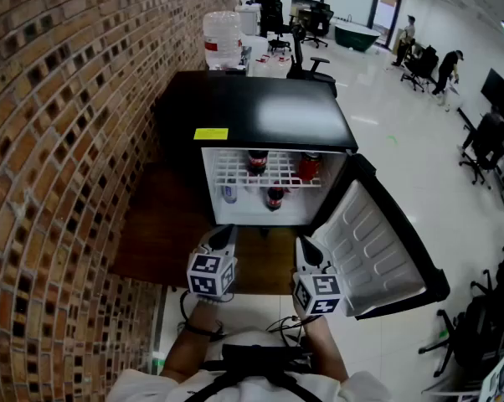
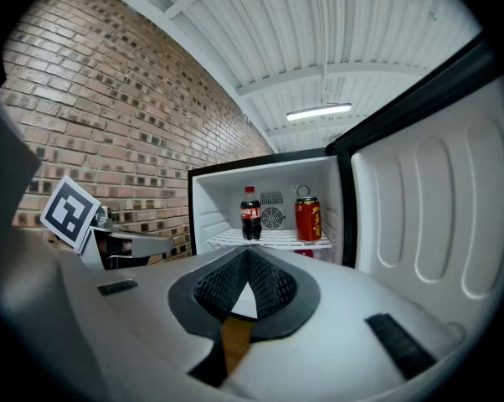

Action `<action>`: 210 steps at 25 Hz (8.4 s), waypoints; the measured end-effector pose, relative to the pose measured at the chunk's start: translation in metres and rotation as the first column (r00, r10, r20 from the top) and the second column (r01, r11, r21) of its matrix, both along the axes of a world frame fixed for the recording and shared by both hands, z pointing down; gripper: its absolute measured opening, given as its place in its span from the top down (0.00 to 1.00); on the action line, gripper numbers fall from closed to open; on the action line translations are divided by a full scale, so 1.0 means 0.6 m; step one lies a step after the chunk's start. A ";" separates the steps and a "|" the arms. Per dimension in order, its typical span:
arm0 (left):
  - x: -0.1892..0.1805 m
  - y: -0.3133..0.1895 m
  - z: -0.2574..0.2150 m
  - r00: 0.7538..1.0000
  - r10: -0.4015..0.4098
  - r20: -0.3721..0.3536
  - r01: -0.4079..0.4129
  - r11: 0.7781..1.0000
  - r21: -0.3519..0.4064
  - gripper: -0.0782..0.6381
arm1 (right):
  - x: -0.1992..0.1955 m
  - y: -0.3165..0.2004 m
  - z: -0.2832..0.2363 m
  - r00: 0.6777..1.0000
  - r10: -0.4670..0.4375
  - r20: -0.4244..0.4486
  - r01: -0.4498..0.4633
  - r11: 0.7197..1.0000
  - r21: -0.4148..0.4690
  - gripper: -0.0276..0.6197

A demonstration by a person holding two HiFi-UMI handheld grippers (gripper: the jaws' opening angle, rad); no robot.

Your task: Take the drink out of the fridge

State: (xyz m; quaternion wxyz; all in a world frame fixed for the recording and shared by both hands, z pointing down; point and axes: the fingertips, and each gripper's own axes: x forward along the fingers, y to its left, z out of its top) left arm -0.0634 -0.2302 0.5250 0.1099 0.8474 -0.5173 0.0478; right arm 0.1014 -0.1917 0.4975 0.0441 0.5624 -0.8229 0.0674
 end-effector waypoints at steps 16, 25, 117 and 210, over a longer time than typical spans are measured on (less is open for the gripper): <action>0.011 -0.025 -0.008 1.000 0.017 0.017 -0.017 1.000 0.008 0.89 | 0.007 -0.013 -0.005 1.000 0.008 -0.002 -0.008 1.000 0.003 0.94; 0.030 -0.060 -0.016 0.997 0.037 0.063 -0.039 0.999 0.030 0.86 | 0.016 -0.020 -0.005 1.000 0.027 0.008 -0.027 1.000 0.008 0.94; 0.018 -0.160 -0.049 0.995 -0.010 0.102 -0.001 0.994 0.108 0.46 | 0.026 -0.023 -0.002 0.998 0.018 0.054 -0.019 1.000 0.007 0.94; -0.020 -0.007 0.002 0.997 -0.008 0.078 0.003 0.998 0.068 0.89 | -0.006 -0.011 -0.003 1.000 -0.016 0.010 0.016 1.000 0.007 0.94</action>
